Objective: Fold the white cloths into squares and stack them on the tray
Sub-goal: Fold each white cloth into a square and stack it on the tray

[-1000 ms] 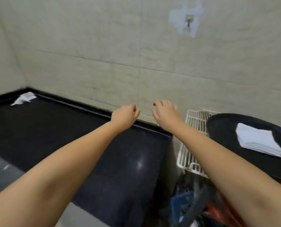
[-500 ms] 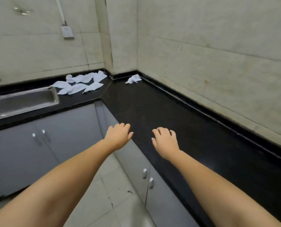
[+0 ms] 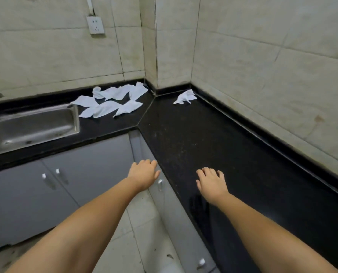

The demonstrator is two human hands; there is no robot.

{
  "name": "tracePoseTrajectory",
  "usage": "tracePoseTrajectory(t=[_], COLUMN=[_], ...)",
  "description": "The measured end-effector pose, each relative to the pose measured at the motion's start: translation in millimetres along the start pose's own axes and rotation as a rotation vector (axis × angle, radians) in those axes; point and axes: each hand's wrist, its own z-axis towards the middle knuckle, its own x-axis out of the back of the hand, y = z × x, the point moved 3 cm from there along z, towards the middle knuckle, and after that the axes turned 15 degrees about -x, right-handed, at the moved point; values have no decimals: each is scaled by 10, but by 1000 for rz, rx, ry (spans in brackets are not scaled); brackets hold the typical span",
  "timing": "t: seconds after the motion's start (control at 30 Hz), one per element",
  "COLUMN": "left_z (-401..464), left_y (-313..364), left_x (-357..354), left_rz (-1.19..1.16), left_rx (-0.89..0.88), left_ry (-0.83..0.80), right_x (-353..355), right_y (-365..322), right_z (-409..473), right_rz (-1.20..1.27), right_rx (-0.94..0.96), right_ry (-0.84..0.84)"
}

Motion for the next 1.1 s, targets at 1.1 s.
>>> tracePoseTrajectory(t=[1.1], left_z=[4269], left_y=[-2760], left_x=[544], left_rz=[-17], left_rx=[-446], left_ry=[-80], right_x=[317], right_y=[-1419], right_z=[4471], right_rz=[150], right_rx=[-464], right_ry=[-107])
